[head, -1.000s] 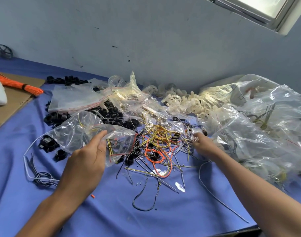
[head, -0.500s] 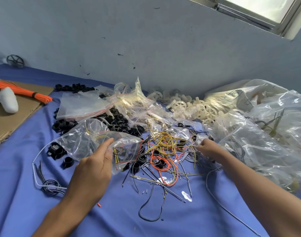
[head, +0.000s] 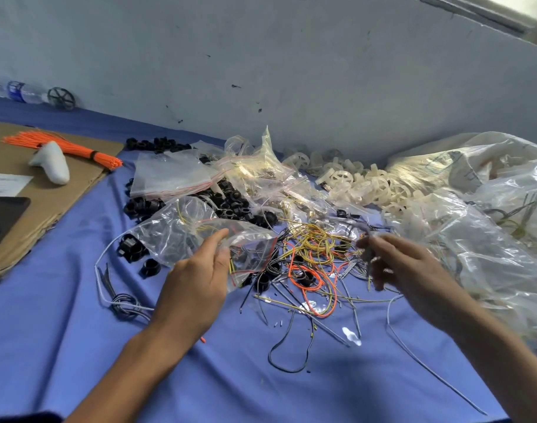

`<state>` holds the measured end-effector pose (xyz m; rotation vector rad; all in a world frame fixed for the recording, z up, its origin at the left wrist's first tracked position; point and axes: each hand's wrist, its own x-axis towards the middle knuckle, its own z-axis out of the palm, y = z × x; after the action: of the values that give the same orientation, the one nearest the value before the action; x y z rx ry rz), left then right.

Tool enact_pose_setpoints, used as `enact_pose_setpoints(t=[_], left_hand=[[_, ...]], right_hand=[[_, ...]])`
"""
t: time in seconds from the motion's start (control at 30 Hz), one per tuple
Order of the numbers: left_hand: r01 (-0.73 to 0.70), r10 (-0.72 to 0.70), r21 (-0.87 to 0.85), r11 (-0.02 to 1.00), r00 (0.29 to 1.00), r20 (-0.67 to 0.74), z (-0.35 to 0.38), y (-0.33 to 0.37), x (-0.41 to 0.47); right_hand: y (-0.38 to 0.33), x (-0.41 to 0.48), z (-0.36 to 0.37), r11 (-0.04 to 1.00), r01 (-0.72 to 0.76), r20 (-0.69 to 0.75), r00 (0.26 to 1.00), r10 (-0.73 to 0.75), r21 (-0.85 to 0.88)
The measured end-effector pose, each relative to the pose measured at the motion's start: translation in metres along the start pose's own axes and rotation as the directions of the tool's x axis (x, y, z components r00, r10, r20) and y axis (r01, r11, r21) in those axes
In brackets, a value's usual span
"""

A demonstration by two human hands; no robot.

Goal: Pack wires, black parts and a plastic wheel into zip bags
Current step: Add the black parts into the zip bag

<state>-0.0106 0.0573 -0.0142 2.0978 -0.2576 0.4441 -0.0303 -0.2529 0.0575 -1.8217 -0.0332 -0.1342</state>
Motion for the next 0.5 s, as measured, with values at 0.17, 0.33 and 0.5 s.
enact_pose_setpoints(t=[0.17, 0.33, 0.5], left_hand=[[-0.008, 0.008, 0.009, 1.000, 1.000, -0.003, 0.003, 0.000, -0.004], [-0.058, 0.059, 0.085, 0.995, 0.998, -0.005, 0.003, 0.004, -0.009], [-0.110, 0.099, 0.241, 0.964, 0.993, 0.058, 0.004, 0.001, -0.011]], right_hand=[[-0.003, -0.025, 0.064, 0.997, -0.079, 0.270, 0.960, 0.077, -0.005], [0.000, 0.006, 0.128, 0.985, -0.044, 0.319, 0.943, 0.096, -0.167], [-0.006, 0.034, 0.181, 0.985, -0.112, 0.353, 0.923, 0.151, -0.127]])
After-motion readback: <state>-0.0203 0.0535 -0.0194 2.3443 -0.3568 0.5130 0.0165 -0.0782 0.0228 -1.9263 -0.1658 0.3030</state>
